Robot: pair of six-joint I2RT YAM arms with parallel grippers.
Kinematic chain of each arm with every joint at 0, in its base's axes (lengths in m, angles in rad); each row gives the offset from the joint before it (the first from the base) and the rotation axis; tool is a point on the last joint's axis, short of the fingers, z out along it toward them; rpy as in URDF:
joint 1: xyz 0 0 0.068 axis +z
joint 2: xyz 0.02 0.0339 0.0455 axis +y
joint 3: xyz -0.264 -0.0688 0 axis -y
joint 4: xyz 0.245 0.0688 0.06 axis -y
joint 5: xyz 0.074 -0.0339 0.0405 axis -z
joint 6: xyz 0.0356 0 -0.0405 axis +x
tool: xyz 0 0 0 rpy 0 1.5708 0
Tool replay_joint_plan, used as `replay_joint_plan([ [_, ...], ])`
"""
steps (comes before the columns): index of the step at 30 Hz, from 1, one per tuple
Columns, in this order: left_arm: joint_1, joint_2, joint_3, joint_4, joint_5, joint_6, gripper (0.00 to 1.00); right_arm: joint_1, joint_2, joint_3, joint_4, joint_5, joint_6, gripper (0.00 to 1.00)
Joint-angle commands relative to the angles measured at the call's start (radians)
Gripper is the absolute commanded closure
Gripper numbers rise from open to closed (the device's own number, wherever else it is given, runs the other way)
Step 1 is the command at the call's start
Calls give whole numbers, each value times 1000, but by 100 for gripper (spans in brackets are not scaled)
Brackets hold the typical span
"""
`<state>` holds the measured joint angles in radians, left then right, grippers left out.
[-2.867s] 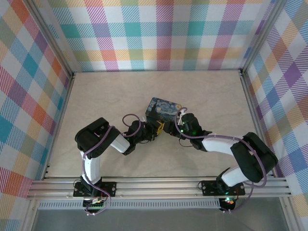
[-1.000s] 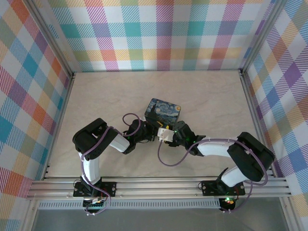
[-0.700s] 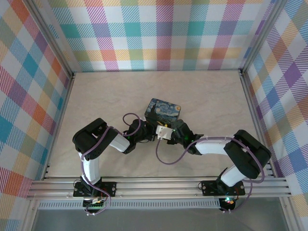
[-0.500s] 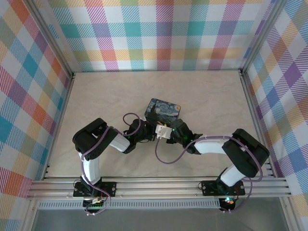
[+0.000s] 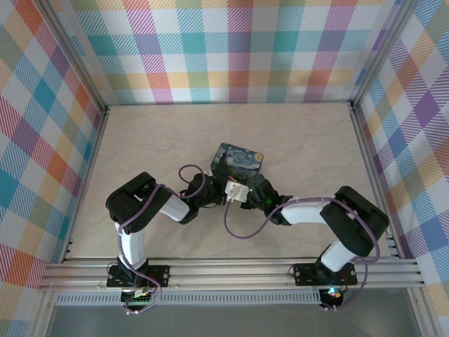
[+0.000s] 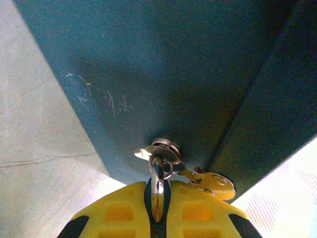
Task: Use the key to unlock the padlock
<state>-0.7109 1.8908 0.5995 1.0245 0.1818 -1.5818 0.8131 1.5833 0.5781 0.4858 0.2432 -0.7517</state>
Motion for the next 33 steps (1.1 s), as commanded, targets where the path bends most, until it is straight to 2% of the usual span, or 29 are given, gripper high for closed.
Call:
replay_joint_plan([
  [1, -6, -18, 8, -4, 31, -1, 100, 0, 5, 27, 42, 40, 64, 100],
  [12, -6, -15, 16, -4, 36, -1, 100, 1, -55, 77, -54, 21, 308, 100],
  [28, -7, -13, 17, -15, 36, 0, 100, 0, -13, 24, 3, -32, 682, 100],
  [33, -6, -14, 16, -19, 36, 4, 100, 0, -8, 10, 8, -39, 719, 100],
])
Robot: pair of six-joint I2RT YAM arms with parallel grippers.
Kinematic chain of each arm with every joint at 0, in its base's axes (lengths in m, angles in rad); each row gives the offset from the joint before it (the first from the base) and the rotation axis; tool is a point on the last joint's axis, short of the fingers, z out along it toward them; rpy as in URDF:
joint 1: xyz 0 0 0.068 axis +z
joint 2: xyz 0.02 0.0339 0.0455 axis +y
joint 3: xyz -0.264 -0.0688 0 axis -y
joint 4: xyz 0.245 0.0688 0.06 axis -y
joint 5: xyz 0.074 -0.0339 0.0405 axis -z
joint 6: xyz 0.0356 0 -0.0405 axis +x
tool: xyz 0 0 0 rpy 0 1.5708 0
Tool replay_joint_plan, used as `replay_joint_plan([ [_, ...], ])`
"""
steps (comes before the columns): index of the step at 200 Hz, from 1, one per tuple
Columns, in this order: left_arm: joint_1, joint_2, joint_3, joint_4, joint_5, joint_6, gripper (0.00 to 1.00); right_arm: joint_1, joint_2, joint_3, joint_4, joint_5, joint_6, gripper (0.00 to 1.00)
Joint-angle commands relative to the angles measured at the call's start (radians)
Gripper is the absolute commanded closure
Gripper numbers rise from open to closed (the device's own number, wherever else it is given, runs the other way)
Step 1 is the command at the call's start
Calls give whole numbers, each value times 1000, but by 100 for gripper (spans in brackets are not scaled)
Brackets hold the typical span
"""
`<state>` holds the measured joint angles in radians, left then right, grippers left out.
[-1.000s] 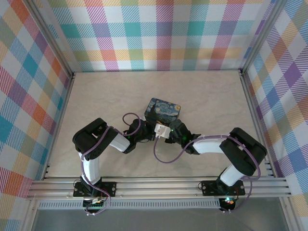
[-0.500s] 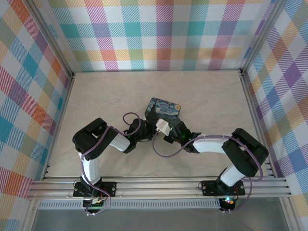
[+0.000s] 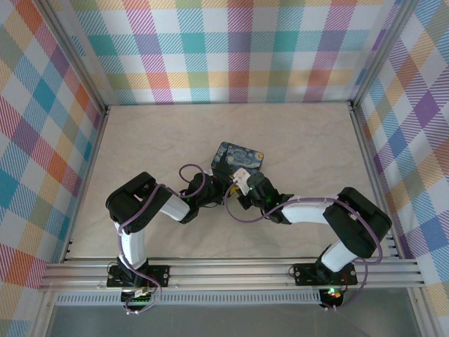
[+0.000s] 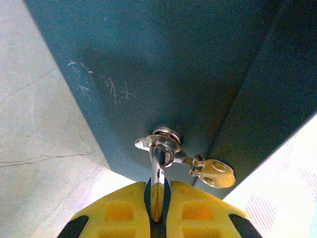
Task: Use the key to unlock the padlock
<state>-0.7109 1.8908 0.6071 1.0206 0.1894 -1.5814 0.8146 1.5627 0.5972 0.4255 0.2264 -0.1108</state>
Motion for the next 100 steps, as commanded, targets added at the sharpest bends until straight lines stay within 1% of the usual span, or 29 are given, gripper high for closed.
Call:
replay_joint_plan([
  [1, -7, -13, 10, -16, 28, 5, 100, -2, 13, -11, 68, -22, 81, 100],
  [14, -6, -16, 9, -15, 30, 9, 100, -2, 14, -11, 67, -21, 82, 100],
  [50, -4, -32, 5, -35, 27, 27, 93, -2, 17, -12, 65, -19, 92, 100],
  [72, 1, -59, -4, -78, 16, 43, 84, -2, 15, -17, 61, -13, 96, 100],
  [100, 6, -95, -15, -124, 0, 65, 76, -2, 17, -19, 50, -6, 103, 100],
])
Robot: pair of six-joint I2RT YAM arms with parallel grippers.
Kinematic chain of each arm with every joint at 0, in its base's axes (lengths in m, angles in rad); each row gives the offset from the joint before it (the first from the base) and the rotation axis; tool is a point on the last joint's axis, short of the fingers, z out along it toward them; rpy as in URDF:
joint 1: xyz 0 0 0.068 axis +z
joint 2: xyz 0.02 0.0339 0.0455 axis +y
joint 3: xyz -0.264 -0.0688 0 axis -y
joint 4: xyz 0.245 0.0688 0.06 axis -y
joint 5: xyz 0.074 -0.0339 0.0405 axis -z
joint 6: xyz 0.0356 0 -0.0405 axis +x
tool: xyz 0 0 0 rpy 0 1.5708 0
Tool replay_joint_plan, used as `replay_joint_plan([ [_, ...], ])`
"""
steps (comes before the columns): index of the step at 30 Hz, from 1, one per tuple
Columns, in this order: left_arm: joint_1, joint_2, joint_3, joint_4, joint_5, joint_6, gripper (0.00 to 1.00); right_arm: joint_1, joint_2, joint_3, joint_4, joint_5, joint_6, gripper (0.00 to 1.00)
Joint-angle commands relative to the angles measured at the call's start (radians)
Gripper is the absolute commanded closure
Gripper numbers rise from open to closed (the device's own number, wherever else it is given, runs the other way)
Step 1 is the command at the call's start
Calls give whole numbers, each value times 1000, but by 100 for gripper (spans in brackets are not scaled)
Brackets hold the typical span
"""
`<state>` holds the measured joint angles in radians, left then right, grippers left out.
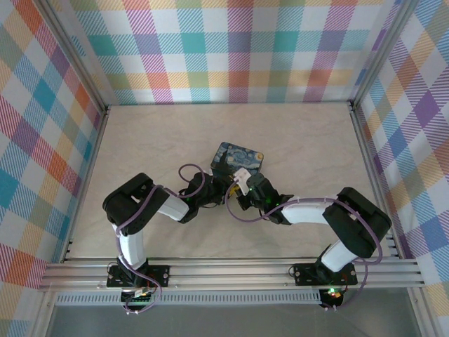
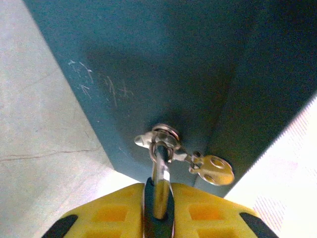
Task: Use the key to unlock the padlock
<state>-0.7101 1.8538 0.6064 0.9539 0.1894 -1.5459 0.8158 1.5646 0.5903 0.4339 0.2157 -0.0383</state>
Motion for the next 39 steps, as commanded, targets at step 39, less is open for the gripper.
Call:
replay_joint_plan([
  [39, 164, -607, -7, -707, -131, 418, 46, -97, -16, -153, 266, -276, 558, 100],
])
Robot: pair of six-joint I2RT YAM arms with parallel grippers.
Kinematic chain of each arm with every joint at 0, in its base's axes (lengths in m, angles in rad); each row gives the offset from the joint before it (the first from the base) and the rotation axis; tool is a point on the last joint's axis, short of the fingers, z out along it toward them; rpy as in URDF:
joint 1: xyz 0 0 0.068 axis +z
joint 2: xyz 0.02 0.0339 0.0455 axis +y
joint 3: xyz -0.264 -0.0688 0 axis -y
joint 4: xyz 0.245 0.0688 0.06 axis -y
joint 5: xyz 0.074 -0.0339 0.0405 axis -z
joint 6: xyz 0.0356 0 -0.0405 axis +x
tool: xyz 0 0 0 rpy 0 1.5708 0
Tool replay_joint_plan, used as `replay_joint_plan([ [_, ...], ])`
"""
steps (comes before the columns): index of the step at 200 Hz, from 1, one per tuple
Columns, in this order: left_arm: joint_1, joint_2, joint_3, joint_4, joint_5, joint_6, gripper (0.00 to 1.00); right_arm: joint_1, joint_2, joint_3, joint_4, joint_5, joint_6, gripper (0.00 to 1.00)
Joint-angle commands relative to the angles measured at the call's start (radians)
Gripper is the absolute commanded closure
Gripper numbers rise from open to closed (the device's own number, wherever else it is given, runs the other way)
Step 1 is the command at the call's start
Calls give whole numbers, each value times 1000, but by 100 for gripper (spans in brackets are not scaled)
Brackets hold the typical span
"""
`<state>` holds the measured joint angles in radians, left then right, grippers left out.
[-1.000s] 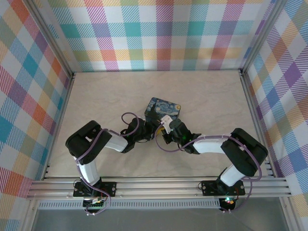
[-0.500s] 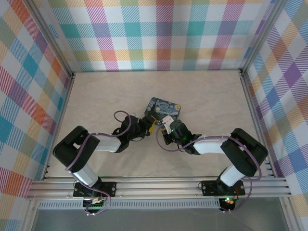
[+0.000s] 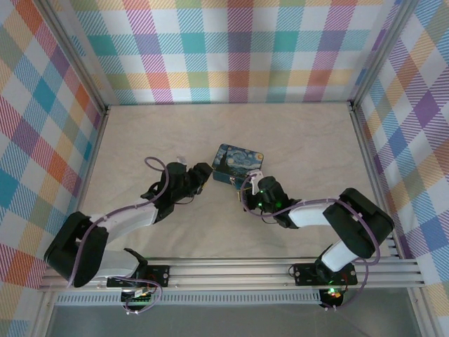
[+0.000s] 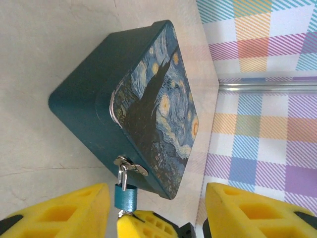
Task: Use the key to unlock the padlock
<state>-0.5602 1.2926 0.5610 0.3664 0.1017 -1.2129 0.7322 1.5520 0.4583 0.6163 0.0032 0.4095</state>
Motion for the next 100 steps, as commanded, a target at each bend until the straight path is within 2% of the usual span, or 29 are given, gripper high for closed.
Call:
replay_joint_plan([
  [1, 17, -59, 42, -134, -49, 94, 46, -19, 0, -27, 96, -70, 127, 100],
  [55, 26, -96, 45, -165, -69, 104, 46, -79, 79, -73, 273, -181, 294, 100],
  [100, 27, -105, 68, -202, -77, 127, 46, -112, 114, -70, 272, -235, 348, 100],
])
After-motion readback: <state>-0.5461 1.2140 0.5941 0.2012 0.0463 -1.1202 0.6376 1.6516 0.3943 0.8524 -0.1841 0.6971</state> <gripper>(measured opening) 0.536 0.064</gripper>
